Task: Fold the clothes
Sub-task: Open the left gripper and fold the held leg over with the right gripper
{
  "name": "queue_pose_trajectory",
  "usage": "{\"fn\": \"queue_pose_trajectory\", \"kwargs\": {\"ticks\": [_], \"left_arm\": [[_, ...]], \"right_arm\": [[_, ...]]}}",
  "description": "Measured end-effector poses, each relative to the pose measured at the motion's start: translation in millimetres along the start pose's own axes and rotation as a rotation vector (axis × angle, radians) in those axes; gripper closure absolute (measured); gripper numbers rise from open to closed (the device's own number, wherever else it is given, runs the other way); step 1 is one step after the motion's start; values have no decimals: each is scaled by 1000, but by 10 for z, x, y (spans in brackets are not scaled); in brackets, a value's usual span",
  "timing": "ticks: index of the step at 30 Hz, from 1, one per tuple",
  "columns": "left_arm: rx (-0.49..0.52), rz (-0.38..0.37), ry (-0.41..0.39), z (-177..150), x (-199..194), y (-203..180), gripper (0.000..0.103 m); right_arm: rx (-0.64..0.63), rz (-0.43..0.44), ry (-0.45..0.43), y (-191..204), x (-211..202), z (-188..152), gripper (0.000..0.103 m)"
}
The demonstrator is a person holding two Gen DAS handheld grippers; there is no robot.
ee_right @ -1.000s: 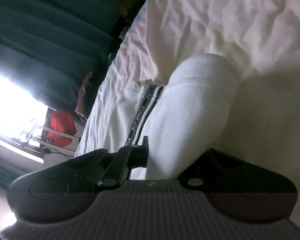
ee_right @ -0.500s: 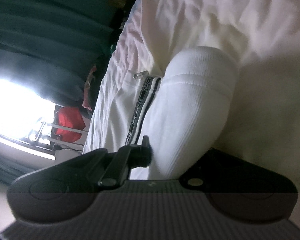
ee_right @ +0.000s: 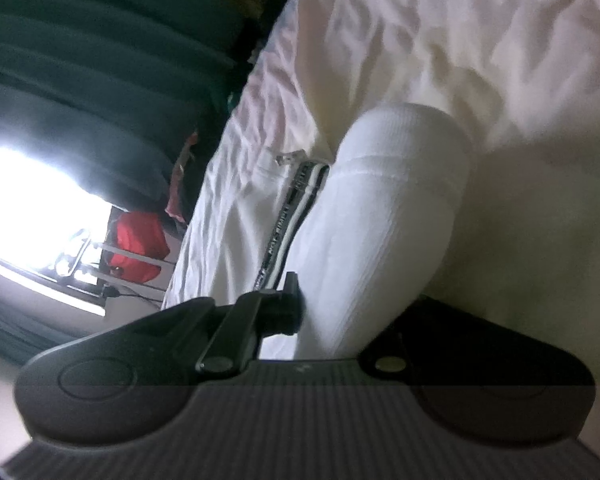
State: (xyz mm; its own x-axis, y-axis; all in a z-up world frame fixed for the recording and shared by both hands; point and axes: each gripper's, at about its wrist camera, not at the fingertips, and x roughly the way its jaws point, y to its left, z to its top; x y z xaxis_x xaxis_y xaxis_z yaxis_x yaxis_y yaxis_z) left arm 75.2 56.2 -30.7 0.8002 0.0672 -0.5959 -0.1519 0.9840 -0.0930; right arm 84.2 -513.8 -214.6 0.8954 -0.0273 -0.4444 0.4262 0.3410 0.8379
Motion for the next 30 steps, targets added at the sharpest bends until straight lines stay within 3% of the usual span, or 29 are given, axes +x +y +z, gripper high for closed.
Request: {"fn": "queue_pose_trajectory", "kwargs": {"ticks": [10,12,15,19,21,23,27,30], "left_arm": [[109,35,32,-381,608,-224,27],[115,42,44,-447,680,-238,27],[117,57,52,-531,740,-259,26],[130,53,66,-513,767,-271,25],[102,44,75,-478,770,-250,25],[98,34,70,-448,751,-254,25],[107,11,46,-386,700,-265,25],[104,-8,24,-343,653,-254,25]], "right_arm": [[43,115,-5,-62,77,66,84],[38,115,10,-79,132,82,69],[6,92,30,-58,238,76,62],[-86,8,25,48,350,56,68],[-169,-70,11,174,368,30,84],[-234,-107,-9,294,340,7,88],[-343,-130,-86,578,190,-29,90],[-522,-124,-176,924,45,-134,91]]}}
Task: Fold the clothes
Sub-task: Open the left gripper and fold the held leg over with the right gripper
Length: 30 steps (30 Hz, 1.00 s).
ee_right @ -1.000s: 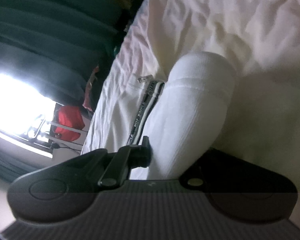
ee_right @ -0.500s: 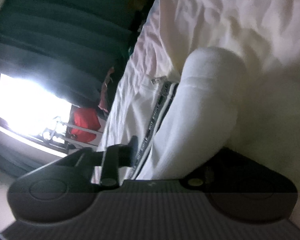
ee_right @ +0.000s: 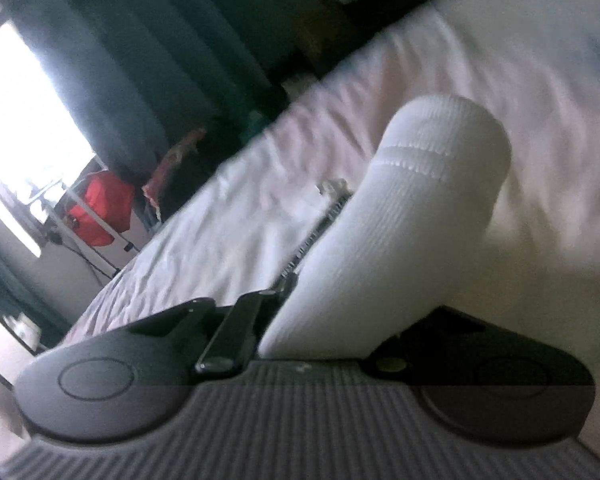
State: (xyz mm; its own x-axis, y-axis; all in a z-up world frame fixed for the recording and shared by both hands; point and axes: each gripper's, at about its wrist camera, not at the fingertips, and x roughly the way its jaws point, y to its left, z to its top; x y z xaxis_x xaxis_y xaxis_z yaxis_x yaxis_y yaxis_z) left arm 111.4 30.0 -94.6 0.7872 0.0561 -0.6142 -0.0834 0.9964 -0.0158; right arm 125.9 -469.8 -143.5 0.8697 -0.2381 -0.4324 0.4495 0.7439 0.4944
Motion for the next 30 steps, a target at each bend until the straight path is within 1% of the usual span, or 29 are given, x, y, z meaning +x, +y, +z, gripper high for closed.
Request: {"fn": "queue_pose_trajectory", "kwargs": {"ticks": [4,8,11,15,17,20,22,23,24,25,26,30], "left_arm": [[-39,-32,-32,55,-68,76,25],[-97,-54,-58,105,-129,189,22],[-128,-61,-79,126,-174,270,22],[-145,-58,-119,131,-250,341,22],[-152,-53,-120,129,-262,366,21],[-165,-61,-114,121,-260,394,21],[-173,-63,-115,117,-263,406,21],[-172,-63,-117,117,-266,406,21],[-171,-64,-119,116,-267,405,21],[-172,-67,-120,113,-264,402,21],[-173,-72,-120,110,-258,396,21],[-175,-101,-119,102,-245,373,21]], "right_arm": [[-268,-1,-143,506,-275,31,91],[-528,-21,-267,1072,-521,-116,91],[-742,7,-337,1531,-660,-418,91],[-1049,90,-366,2062,-734,-1115,91],[-1179,152,-350,2182,-769,-1493,91],[-1338,270,-282,2212,-798,-2046,91],[-1433,346,-194,2171,-810,-2361,91],[-1476,369,-159,2147,-837,-2495,91],[-1507,373,-144,2123,-878,-2600,91],[-1516,367,-142,2098,-904,-2646,91],[-1496,365,-136,2084,-910,-2617,91],[-1407,391,-139,2100,-982,-2399,90]]}}
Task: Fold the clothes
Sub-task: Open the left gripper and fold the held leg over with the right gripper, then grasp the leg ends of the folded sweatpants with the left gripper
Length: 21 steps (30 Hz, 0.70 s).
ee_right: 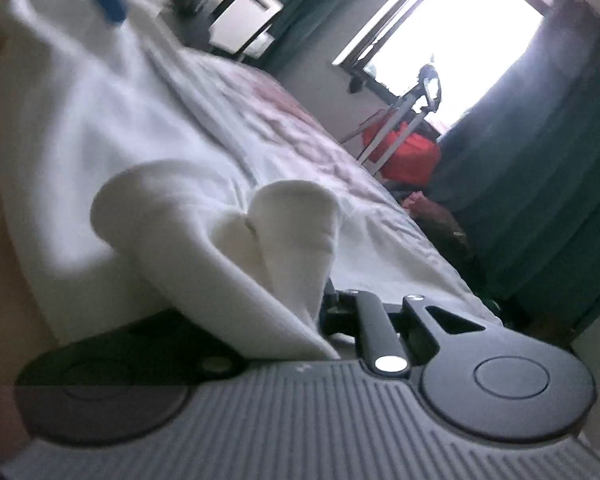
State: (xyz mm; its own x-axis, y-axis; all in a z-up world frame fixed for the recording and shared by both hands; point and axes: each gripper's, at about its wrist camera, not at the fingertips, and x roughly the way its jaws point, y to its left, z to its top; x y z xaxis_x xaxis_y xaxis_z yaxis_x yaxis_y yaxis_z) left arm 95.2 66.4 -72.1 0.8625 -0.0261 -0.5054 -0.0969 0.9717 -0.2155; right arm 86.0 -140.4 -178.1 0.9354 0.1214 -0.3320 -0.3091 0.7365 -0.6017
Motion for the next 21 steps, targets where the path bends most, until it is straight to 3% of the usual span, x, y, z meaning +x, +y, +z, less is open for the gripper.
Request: {"fn": "queue_pose_trajectory", "kwargs": {"ticks": [5,8,10,12,16,19,21], "left_arm": [[-7,-48,-11,-11,1,-8,21],[-21,-76,-13,-9,7,-20,21],[-26,-94,-16,-11,1,-27,21],[-23,-101,-18,-20,-16,-42,21],[-9,-147,-15,-65,-112,-72,21],[5,-196,-6,-112,-195,-99,21],[18,-228,0,-161,-263,-130,21]], "right_arm": [[4,72,40,129,-20,97,88],[100,124,71,32,-18,177,79],[223,206,94,-127,-65,243,61],[361,319,102,-274,-208,257,19],[560,460,78,-435,-445,303,17],[669,423,41,-625,-651,301,17],[724,351,37,-745,-695,289,17]]}}
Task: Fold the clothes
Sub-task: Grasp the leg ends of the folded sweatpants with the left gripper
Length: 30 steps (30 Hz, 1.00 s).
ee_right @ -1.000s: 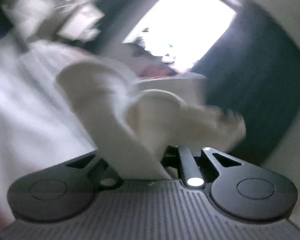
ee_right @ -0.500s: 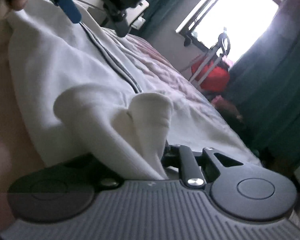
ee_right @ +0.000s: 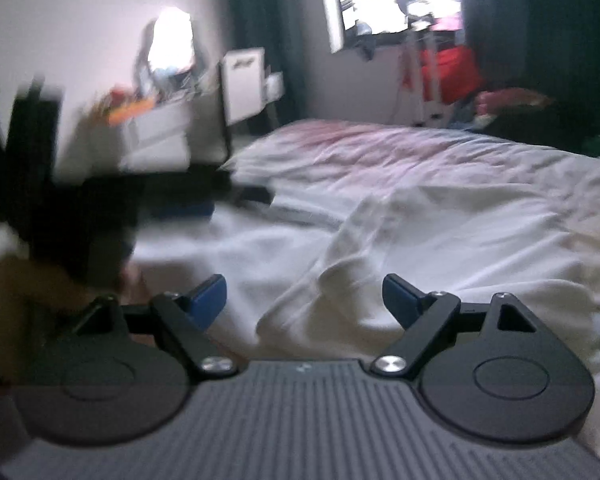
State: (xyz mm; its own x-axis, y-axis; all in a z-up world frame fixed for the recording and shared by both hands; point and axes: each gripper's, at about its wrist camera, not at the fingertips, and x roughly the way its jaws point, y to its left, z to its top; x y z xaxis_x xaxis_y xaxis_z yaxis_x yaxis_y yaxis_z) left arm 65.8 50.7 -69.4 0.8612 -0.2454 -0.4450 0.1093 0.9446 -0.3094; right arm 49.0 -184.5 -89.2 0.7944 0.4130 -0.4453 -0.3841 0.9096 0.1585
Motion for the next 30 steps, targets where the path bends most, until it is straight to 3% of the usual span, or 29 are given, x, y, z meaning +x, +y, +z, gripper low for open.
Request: {"fn": "queue_pose_trajectory", "kwargs": {"ticks": [7,11,22,30], "left_arm": [[45,-82,55,-161,-107,-170,21],[74,-71,71,-204,-187,-261,22],[118,-63,46,-193,-451,-558,27],[106,-78,-10,-261,-190,-604,34]], "right_arm": [[286,-259,-75,-532,-302,-16,17],[424,-315,-97,-715,-471,-55,17],[380,-343,-127,-548,-590,27,17],[358,-360,-117,-680,-508,-66,17]]}}
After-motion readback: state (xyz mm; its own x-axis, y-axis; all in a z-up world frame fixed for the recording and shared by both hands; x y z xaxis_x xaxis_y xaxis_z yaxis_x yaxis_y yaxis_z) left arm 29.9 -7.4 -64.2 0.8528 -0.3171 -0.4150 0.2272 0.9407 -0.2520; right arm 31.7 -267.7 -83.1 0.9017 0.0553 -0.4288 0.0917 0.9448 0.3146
